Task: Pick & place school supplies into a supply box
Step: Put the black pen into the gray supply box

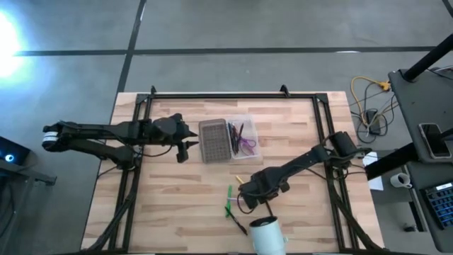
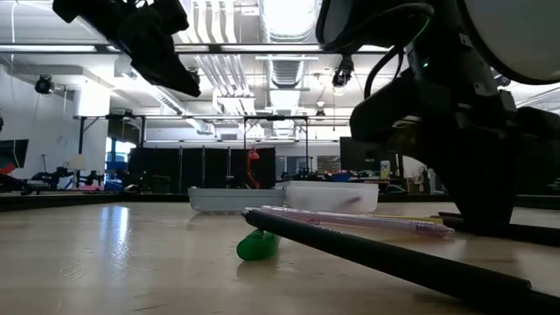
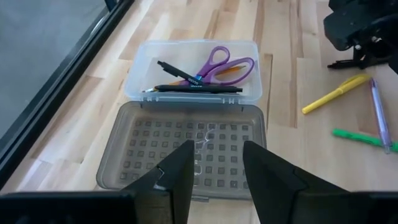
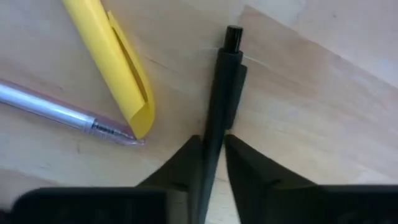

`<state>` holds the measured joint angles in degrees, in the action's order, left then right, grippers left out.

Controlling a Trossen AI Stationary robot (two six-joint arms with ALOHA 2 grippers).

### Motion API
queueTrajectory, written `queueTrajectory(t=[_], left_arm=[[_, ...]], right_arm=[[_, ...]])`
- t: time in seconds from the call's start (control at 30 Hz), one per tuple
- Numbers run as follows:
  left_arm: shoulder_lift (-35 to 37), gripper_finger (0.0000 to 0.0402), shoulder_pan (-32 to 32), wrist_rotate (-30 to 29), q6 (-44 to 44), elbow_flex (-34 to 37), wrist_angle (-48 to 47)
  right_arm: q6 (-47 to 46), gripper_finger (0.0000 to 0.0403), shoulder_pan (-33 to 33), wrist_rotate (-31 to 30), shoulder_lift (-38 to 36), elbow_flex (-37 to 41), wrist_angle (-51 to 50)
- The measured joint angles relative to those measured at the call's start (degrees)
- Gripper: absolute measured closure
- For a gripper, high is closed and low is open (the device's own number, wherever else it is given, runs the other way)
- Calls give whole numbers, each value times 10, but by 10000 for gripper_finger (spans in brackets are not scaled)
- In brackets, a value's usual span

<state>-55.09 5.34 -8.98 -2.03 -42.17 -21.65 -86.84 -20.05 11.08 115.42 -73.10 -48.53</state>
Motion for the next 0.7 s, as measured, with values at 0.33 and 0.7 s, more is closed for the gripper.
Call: queueTrajectory(t=[0.33,0.7], left_arm=[[0,279,0,1,-17,8,-17],[0,279,0,1,-17,10,-34]], right_arm=[[-143,382,6,-172,-39,6,-49],[-170,384,88,-402,-199,-6,-49]])
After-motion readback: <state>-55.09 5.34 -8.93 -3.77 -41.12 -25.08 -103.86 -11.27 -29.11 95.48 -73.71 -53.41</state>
